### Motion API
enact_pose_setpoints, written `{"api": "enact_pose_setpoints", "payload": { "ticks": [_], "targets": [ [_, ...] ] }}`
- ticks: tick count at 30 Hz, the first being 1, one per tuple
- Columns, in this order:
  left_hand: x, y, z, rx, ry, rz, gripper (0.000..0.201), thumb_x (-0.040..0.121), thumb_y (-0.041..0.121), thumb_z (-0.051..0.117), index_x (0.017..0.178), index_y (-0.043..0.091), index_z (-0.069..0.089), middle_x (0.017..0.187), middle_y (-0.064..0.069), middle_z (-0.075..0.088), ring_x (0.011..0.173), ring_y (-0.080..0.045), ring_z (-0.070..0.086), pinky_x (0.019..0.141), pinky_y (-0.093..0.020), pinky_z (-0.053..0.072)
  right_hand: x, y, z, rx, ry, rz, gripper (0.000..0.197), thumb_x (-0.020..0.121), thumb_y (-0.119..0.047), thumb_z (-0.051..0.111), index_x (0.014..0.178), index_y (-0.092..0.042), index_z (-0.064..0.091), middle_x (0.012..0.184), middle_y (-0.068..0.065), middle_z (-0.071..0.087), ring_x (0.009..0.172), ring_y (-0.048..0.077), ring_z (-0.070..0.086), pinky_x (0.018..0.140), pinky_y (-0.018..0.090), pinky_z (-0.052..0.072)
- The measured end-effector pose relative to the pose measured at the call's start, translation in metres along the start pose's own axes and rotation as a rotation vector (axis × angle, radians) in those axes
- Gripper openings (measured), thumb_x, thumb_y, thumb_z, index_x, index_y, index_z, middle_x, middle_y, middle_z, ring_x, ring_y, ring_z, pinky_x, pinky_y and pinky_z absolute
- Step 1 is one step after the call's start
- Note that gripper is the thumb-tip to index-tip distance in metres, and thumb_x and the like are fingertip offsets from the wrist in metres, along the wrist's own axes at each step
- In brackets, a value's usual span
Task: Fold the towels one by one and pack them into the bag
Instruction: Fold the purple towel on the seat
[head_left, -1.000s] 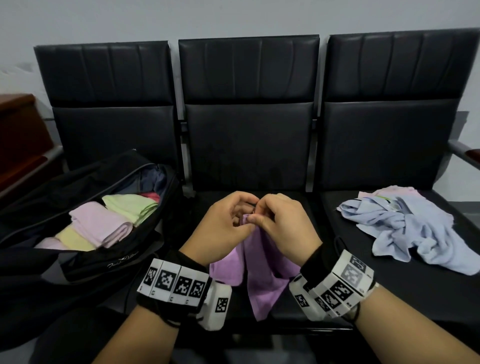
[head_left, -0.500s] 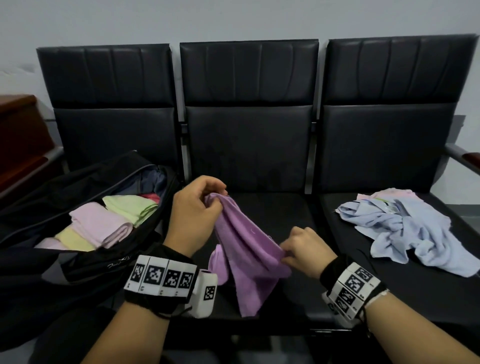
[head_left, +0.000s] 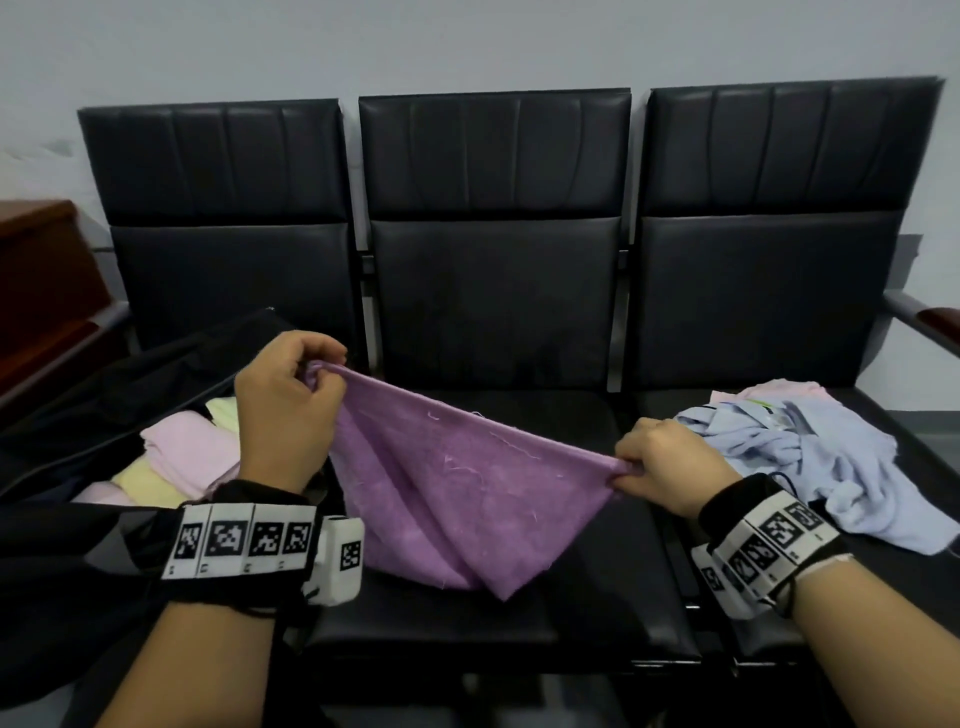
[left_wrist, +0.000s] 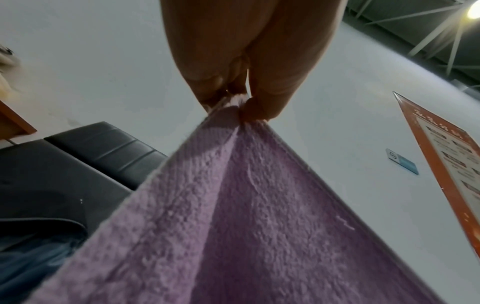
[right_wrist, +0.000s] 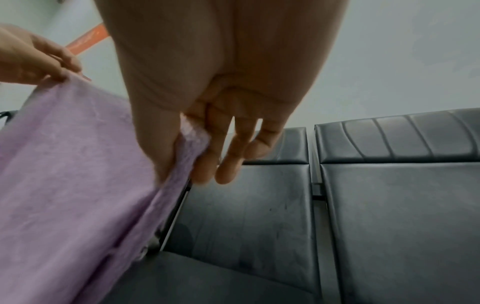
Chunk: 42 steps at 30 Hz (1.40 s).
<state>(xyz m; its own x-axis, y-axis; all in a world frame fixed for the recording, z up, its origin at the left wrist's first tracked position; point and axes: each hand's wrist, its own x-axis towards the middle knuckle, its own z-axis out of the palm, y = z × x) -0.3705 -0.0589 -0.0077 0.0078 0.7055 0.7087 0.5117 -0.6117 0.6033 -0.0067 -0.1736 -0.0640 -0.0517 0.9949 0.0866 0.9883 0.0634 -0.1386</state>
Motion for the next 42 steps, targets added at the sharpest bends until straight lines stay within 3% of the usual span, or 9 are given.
{"api": "enact_pose_setpoints", "payload": {
  "ticks": [6, 10, 12, 14, 23, 30, 36, 39, 42],
  "targets": [
    [0.005, -0.01, -0.01, 0.05, 0.04, -0.038, 0.032, 0.076, -0.007, 0.058, 0.09, 0.02, 0.067, 0.09, 0.002, 0.068, 0.082, -0.016, 0.063, 0.08, -0.034, 0.055, 0.001, -0.005, -0.007, 0.239, 0.152, -0.012, 0.02, 0.071, -0.009, 0.068, 0.074, -0.023, 0.055, 0.066, -0.007, 0.058, 0.066, 0.018, 0.057, 0.061, 0.037, 0.048],
    [0.005, -0.015, -0.01, 0.064, 0.052, -0.074, 0.029, 0.077, -0.007, 0.059, 0.09, 0.018, 0.068, 0.089, 0.0, 0.069, 0.083, -0.019, 0.064, 0.081, -0.039, 0.056, 0.003, -0.004, -0.009, 0.216, 0.057, -0.115, 0.014, 0.08, -0.011, 0.065, 0.087, -0.022, 0.069, 0.083, -0.008, 0.064, 0.081, 0.015, 0.061, 0.074, 0.039, 0.05],
    [0.005, -0.018, -0.011, 0.077, 0.056, -0.084, 0.029, 0.078, -0.007, 0.059, 0.09, 0.018, 0.068, 0.09, -0.001, 0.069, 0.083, -0.019, 0.064, 0.081, -0.04, 0.056, 0.003, -0.001, -0.01, 0.171, 0.105, -0.077, 0.003, 0.084, -0.022, 0.07, 0.082, -0.02, 0.069, 0.08, -0.007, 0.061, 0.079, 0.017, 0.06, 0.073, 0.041, 0.051],
    [0.006, -0.02, -0.011, 0.09, 0.061, -0.09, 0.029, 0.078, -0.007, 0.06, 0.091, 0.018, 0.068, 0.09, -0.001, 0.069, 0.084, -0.019, 0.064, 0.082, -0.041, 0.056, 0.002, 0.004, -0.01, 0.165, 0.218, -0.004, 0.019, 0.082, -0.034, 0.076, 0.076, -0.018, 0.068, 0.075, -0.006, 0.062, 0.075, 0.018, 0.059, 0.07, 0.04, 0.05],
    [0.011, -0.023, -0.011, 0.17, 0.035, -0.081, 0.034, 0.08, -0.006, 0.062, 0.089, 0.027, 0.064, 0.088, 0.008, 0.063, 0.083, -0.01, 0.06, 0.073, -0.014, 0.043, 0.002, 0.008, -0.035, 0.655, 0.484, 0.052, 0.012, 0.081, -0.012, 0.079, 0.081, -0.024, 0.075, 0.086, -0.01, 0.074, 0.083, 0.006, 0.069, 0.081, 0.027, 0.054],
    [0.011, -0.016, -0.017, 0.184, 0.06, -0.079, 0.032, 0.079, -0.008, 0.061, 0.089, 0.022, 0.065, 0.089, 0.004, 0.063, 0.079, -0.01, 0.057, 0.074, -0.009, 0.041, 0.001, 0.0, -0.052, 0.784, 0.633, 0.029, 0.026, 0.082, -0.011, 0.078, 0.077, -0.035, 0.072, 0.079, -0.015, 0.072, 0.072, 0.002, 0.066, 0.068, 0.011, 0.048],
    [0.018, 0.001, -0.035, 0.173, 0.197, 0.07, 0.03, 0.078, 0.003, 0.054, 0.08, 0.033, 0.057, 0.084, 0.004, 0.059, 0.072, 0.003, 0.053, 0.071, -0.001, 0.039, -0.007, -0.014, -0.079, 0.871, 0.868, -0.02, 0.022, 0.082, -0.02, 0.078, 0.098, -0.035, 0.075, 0.082, -0.012, 0.071, 0.078, 0.009, 0.067, 0.075, 0.033, 0.056],
    [0.025, 0.006, -0.041, 0.165, 0.213, 0.087, 0.026, 0.077, 0.01, 0.05, 0.078, 0.036, 0.054, 0.083, 0.007, 0.058, 0.07, -0.002, 0.053, 0.069, -0.007, 0.041, -0.005, -0.018, -0.093, 0.863, 0.905, -0.026, 0.011, 0.085, -0.025, 0.073, 0.091, -0.034, 0.074, 0.081, -0.014, 0.072, 0.071, 0.006, 0.067, 0.064, 0.026, 0.056],
    [0.034, -0.005, -0.028, 0.196, 0.087, -0.073, 0.023, 0.075, 0.003, 0.057, 0.08, 0.026, 0.062, 0.082, -0.001, 0.067, 0.074, -0.015, 0.059, 0.073, -0.026, 0.047, 0.012, -0.019, -0.089, 0.962, 0.835, 0.055, 0.014, 0.09, -0.012, 0.069, 0.083, -0.025, 0.07, 0.061, -0.01, 0.066, 0.046, 0.004, 0.057, 0.043, 0.02, 0.045]
  ]
}}
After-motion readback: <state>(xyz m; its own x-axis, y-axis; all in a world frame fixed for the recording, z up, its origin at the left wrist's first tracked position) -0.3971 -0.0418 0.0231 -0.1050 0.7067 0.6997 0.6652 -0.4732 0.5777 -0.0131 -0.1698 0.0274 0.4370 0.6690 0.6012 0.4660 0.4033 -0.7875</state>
